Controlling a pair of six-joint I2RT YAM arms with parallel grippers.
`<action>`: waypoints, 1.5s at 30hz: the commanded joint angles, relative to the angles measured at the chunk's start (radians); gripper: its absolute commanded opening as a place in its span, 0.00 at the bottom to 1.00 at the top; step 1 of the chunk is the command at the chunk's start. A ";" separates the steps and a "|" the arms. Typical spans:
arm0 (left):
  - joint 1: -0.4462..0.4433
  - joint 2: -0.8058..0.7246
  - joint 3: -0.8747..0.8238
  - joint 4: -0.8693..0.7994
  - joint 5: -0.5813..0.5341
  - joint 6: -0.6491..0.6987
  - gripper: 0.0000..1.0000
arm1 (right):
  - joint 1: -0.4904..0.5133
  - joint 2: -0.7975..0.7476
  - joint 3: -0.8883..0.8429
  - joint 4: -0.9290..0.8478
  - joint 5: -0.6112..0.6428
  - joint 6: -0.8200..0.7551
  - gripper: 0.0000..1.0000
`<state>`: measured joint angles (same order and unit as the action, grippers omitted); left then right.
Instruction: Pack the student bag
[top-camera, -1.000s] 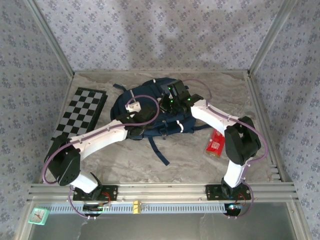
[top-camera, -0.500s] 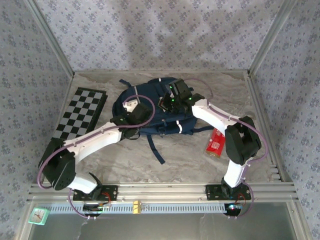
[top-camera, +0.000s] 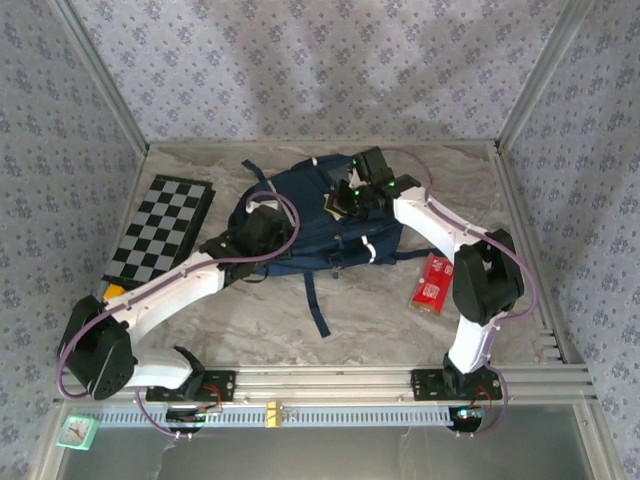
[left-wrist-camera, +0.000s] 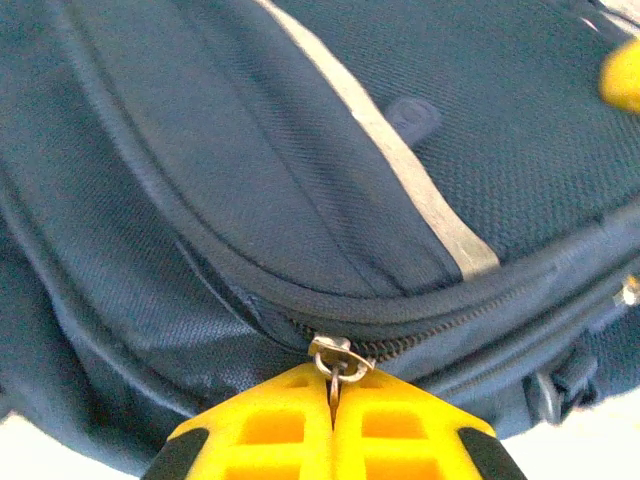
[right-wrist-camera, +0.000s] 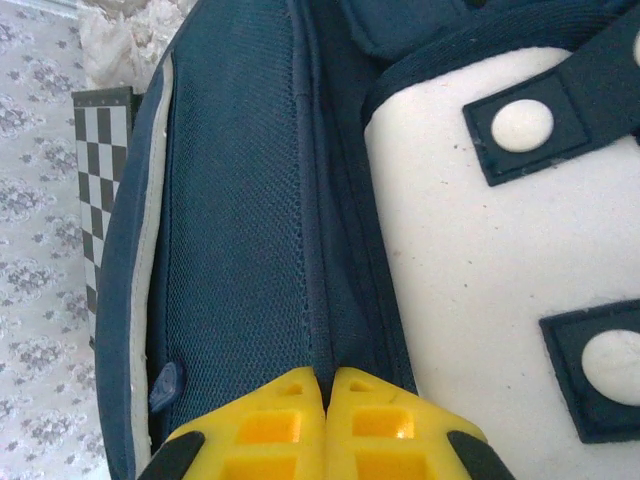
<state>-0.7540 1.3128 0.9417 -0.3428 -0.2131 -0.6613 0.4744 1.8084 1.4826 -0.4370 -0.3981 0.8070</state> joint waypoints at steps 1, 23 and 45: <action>-0.082 0.025 0.057 -0.072 0.065 0.022 0.00 | -0.086 0.065 0.136 0.011 0.032 -0.102 0.00; -0.169 0.270 0.212 -0.037 0.078 0.049 0.00 | -0.016 -0.155 -0.265 0.177 -0.109 0.149 0.51; -0.018 0.138 0.057 -0.139 0.068 0.209 0.00 | -0.214 -0.030 -0.098 -0.092 -0.258 -0.170 0.00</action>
<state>-0.8349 1.4940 1.0447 -0.3882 -0.1455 -0.4854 0.3408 1.7439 1.3136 -0.4656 -0.6277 0.7528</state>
